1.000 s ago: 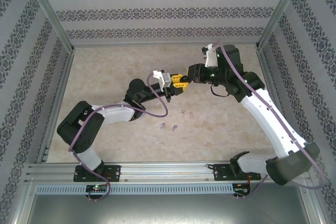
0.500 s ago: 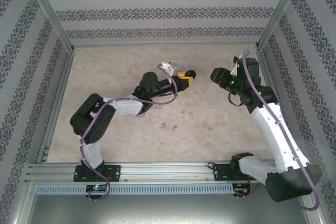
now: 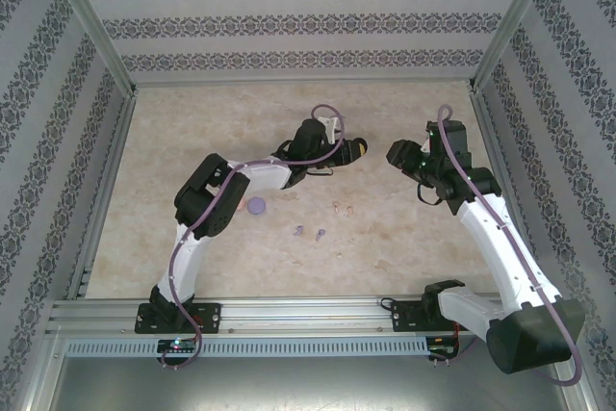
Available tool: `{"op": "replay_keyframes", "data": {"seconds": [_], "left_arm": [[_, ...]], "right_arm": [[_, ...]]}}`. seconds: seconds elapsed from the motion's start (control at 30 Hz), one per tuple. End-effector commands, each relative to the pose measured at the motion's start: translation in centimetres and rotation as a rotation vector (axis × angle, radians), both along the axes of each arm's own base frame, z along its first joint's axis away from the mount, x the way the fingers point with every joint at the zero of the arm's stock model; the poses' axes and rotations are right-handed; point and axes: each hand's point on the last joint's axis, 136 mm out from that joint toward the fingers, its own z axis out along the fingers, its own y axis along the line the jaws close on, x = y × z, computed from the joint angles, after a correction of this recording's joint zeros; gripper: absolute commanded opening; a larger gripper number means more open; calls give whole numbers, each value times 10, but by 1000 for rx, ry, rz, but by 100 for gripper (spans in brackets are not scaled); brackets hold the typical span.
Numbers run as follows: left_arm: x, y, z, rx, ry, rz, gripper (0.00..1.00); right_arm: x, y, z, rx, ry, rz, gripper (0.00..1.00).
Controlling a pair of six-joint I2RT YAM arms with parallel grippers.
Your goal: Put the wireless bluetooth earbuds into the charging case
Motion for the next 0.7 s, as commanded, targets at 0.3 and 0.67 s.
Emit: {"op": "replay_keyframes", "data": {"seconds": [0.3,0.67], "left_arm": [[13,1,-69,-2,308,69,4],[7,18,-87,115,398,118,41]], "right_arm": [[2,-3,2,12,-21,-19,53],[2,0,8,24,-29,-10,58]]}}
